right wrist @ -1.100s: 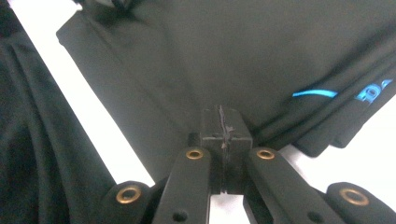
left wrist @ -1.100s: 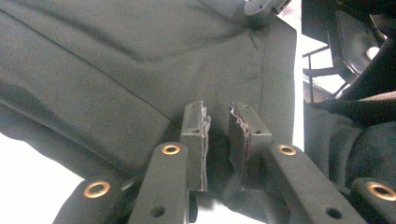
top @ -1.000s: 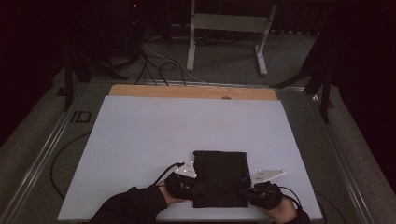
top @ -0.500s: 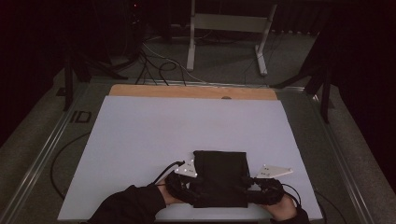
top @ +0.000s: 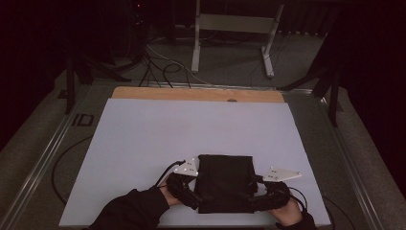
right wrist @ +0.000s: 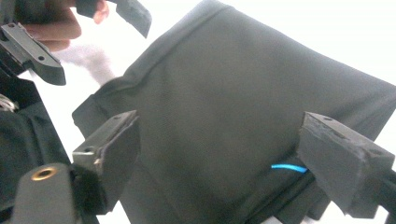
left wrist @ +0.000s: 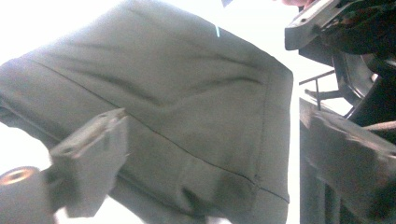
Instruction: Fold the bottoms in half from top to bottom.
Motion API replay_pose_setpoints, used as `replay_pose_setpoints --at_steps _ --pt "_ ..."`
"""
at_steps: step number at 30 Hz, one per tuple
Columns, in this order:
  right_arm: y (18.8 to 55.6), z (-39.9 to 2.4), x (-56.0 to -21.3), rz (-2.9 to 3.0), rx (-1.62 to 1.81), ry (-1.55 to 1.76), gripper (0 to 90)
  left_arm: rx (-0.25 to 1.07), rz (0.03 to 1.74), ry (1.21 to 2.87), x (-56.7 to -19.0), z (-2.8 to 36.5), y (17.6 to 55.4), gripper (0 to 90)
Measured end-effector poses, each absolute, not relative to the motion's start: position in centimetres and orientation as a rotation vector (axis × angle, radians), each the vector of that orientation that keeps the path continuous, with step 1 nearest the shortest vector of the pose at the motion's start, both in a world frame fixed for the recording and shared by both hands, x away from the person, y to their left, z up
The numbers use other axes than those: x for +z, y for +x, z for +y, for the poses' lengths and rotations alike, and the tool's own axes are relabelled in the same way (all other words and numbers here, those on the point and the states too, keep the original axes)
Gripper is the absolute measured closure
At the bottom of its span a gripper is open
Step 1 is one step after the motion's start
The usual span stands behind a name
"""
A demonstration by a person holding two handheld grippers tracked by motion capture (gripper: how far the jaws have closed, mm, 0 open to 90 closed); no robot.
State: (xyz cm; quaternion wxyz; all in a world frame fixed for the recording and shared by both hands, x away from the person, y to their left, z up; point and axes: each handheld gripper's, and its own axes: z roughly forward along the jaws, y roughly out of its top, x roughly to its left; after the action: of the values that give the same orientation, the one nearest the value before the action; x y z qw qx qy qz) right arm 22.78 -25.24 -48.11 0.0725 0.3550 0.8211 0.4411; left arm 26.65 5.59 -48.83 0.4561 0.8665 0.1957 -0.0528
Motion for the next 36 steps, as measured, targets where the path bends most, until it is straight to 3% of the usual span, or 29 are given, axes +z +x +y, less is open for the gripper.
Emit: replay_pose_setpoints --at_steps 4,23,36 --pt "22.8 -25.3 -47.6 2.459 1.332 1.065 11.8 -0.115 0.485 2.131 -48.2 5.9 26.8 1.1" --pt "25.6 -24.9 -41.8 2.342 1.291 0.993 10.8 -0.023 0.581 2.112 -43.8 7.7 29.1 0.0" --pt "27.7 -25.4 -42.2 2.283 1.262 1.081 10.8 0.066 0.727 2.077 -43.8 7.6 31.2 0.0"
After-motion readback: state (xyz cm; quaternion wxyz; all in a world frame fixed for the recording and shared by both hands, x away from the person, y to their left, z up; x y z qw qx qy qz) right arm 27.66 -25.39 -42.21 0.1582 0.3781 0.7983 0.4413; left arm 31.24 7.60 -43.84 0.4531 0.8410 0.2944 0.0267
